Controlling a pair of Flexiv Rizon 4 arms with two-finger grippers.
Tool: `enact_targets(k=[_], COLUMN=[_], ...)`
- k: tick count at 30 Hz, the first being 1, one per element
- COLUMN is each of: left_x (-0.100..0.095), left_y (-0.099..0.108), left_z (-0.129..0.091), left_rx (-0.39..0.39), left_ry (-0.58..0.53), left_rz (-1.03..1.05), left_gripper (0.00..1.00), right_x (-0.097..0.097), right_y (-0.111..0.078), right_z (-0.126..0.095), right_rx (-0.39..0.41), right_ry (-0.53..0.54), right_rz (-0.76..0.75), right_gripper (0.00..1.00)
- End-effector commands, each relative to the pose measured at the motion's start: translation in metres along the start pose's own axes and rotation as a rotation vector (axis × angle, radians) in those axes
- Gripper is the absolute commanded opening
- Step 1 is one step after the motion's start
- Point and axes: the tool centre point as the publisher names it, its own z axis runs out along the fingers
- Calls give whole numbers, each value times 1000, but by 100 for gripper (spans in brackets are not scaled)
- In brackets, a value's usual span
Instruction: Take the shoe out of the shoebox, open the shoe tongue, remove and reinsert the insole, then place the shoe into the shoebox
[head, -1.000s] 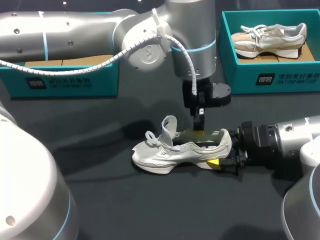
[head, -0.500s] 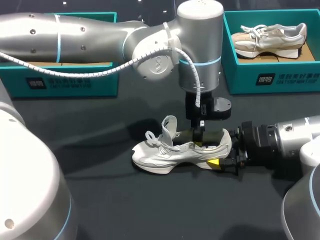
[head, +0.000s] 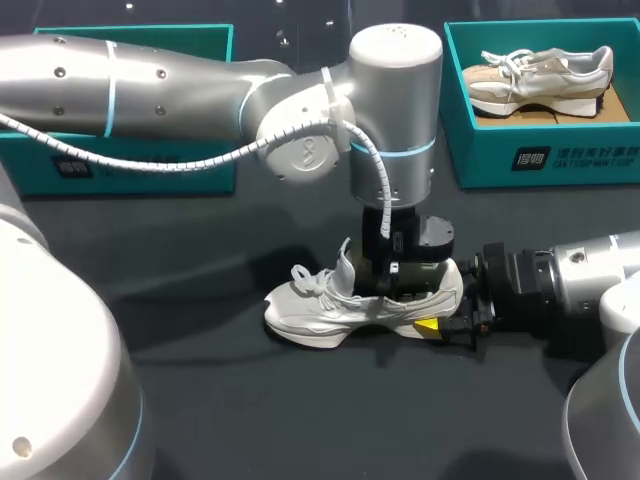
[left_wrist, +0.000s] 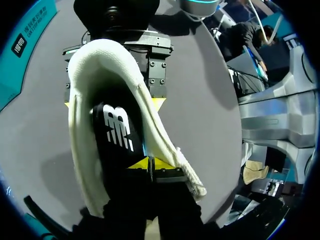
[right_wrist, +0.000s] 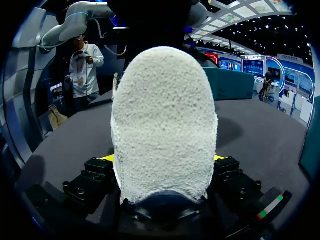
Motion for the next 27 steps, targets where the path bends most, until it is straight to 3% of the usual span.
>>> enact_targets(k=[1, 6, 27], left_x=[4, -2, -25], left_y=[1, 0, -17], left_z=[8, 15, 36], left_rx=[3, 8, -28], left_ry=[-25, -34, -193], left_rz=[-5, -11, 32], left_gripper=[33, 42, 37], right_x=[0, 0, 0], right_y=[0, 0, 0], right_z=[-1, -1, -1], right_rx=[4, 4, 4], right_ry=[0, 0, 0], right_rz=[2, 2, 2], right_gripper=[0, 0, 0])
